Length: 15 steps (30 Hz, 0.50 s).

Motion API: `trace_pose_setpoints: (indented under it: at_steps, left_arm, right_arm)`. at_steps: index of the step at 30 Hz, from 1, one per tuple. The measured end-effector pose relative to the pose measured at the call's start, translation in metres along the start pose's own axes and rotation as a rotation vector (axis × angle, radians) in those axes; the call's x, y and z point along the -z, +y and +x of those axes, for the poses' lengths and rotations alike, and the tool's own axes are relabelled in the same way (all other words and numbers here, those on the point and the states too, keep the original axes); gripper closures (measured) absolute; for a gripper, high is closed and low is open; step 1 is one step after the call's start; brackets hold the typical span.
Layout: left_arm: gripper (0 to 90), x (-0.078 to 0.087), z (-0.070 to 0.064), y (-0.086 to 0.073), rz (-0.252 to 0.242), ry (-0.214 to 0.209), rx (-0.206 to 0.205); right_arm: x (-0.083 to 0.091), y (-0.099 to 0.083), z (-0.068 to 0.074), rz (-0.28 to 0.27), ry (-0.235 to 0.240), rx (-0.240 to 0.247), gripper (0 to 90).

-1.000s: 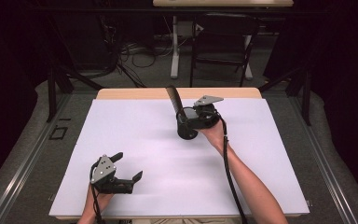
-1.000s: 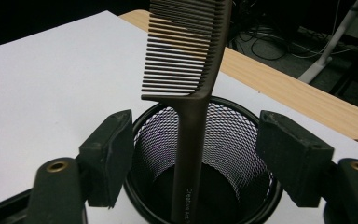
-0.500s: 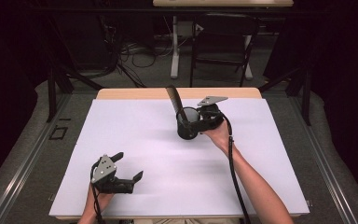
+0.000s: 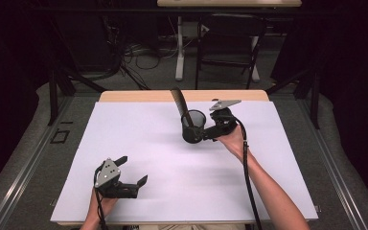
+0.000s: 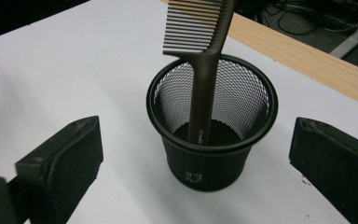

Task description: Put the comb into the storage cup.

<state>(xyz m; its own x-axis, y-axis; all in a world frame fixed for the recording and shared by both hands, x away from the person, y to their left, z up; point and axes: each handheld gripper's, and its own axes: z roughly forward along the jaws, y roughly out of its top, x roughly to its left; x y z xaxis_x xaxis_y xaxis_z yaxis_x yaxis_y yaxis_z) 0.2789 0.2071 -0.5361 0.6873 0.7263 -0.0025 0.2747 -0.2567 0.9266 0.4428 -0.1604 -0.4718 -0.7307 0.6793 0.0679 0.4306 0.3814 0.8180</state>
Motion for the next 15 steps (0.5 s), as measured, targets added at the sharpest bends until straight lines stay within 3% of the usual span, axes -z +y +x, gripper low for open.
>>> trace_pose_setpoints:
  at_steps: [15]
  left_arm:
    - [0.1, 0.004, 0.001, -0.002, 0.001, 0.005, 0.0]
  right_arm:
    - [0.019, -0.02, 0.004, 0.058, 0.031, -0.006, 0.0]
